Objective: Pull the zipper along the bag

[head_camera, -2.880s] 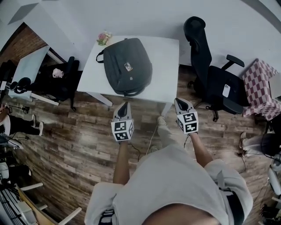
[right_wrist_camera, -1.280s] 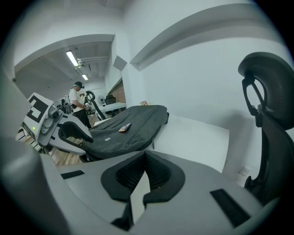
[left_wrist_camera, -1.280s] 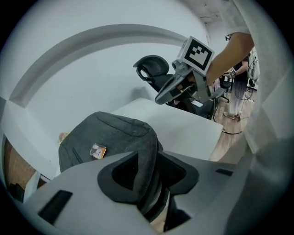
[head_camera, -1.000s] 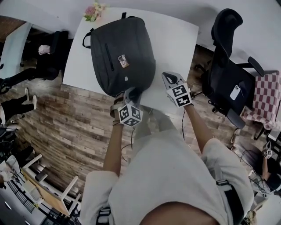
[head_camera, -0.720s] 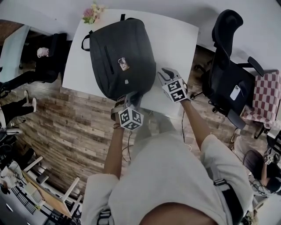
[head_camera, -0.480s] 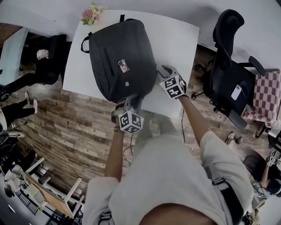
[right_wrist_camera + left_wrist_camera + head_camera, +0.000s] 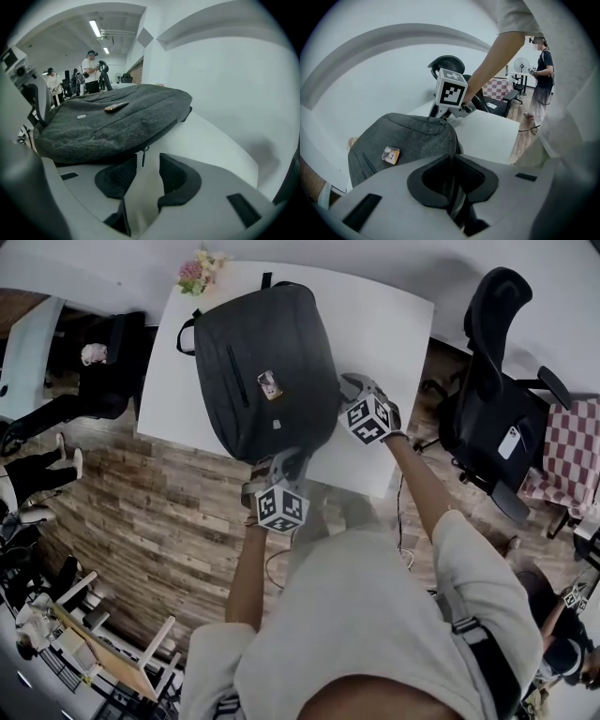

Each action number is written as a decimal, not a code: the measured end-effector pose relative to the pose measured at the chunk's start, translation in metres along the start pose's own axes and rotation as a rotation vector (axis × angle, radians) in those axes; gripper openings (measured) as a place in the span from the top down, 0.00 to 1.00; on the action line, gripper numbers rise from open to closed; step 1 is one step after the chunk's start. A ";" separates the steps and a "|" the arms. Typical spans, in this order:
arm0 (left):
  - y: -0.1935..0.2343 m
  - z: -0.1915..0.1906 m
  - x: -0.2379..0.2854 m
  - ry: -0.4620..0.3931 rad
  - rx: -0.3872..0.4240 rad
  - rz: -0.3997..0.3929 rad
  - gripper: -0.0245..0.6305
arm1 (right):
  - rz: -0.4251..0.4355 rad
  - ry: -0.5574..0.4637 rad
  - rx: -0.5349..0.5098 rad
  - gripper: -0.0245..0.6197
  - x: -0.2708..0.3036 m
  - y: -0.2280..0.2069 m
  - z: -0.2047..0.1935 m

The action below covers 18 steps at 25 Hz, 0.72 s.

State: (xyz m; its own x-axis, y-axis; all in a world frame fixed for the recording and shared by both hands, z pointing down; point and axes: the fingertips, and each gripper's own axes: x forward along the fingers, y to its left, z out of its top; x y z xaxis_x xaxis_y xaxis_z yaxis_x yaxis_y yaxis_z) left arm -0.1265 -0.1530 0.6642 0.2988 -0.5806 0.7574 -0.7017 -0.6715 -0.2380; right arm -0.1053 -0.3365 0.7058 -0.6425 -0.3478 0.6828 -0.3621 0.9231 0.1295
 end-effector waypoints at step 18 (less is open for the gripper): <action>0.004 0.002 0.006 0.004 -0.049 0.033 0.87 | -0.049 0.049 0.020 0.93 -0.008 0.003 -0.004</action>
State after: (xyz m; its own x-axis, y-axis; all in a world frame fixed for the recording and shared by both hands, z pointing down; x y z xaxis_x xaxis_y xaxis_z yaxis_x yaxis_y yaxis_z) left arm -0.1265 -0.1600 0.6669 0.2727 -0.6002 0.7520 -0.7417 -0.6289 -0.2330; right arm -0.0986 -0.3301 0.7038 -0.5904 -0.3833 0.7103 -0.4061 0.9016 0.1489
